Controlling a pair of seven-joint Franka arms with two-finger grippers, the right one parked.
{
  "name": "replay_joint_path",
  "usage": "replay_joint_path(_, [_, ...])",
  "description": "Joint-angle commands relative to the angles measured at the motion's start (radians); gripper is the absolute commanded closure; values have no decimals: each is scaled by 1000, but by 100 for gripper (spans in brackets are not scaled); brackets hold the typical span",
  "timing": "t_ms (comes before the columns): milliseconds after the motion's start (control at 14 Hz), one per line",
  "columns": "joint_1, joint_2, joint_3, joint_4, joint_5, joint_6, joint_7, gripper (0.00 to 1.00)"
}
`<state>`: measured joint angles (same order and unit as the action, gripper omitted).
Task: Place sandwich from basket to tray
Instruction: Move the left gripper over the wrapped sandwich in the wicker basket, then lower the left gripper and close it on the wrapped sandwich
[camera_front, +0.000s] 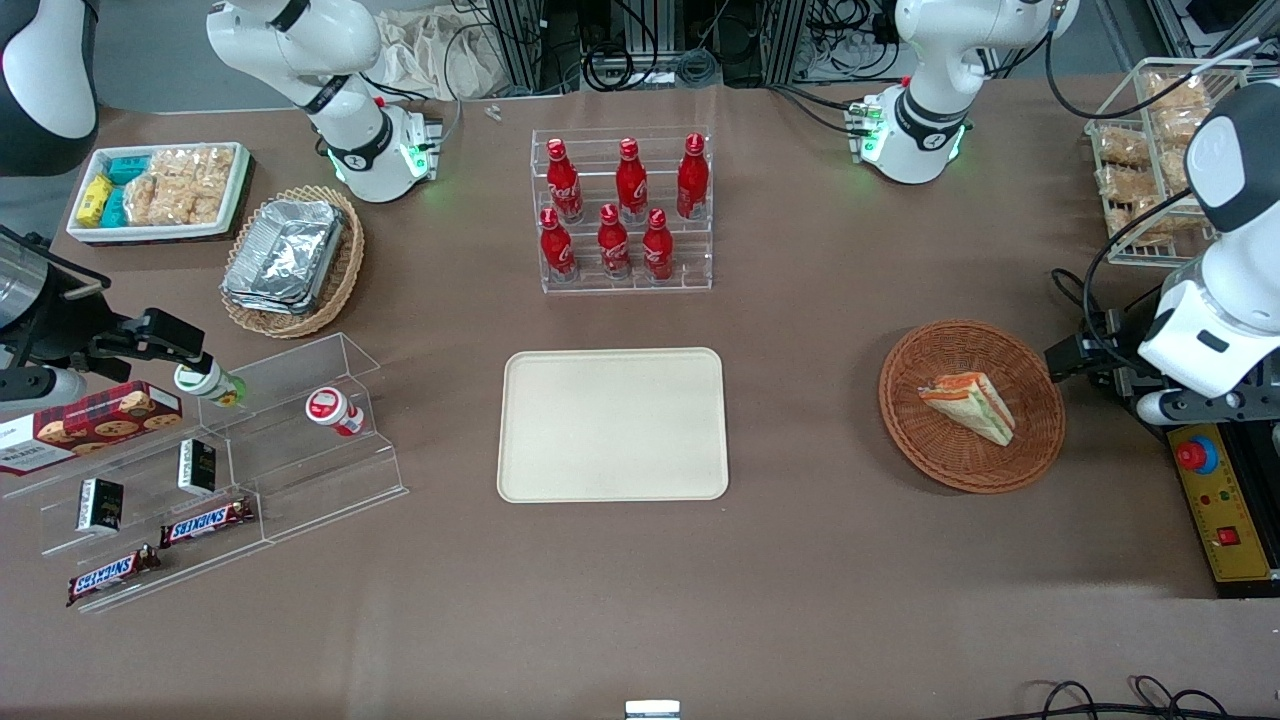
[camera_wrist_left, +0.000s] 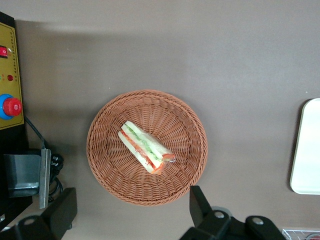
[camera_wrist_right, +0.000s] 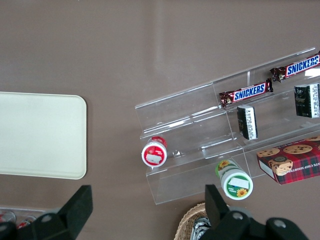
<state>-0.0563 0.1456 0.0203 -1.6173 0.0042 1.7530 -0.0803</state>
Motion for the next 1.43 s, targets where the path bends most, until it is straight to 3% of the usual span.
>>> replay_joint_path(0, [-2,5,-2,27,-6,-65,-7,0])
replay_joint_path(357, [-25,6,-3,-16,5,-67,-183,0])
replay_joint_path(571, [-27,17,-3,-100,8,-24,-498,0])
replay_joint_path(857, [-25,11,-2,-257,31,146,-767,0])
replay_joint_path(1000, [-27,14,-2,-334,71,251,-858,0])
replay_joint_path(1357, [-20,60,3,-469,77,448,-1059,0])
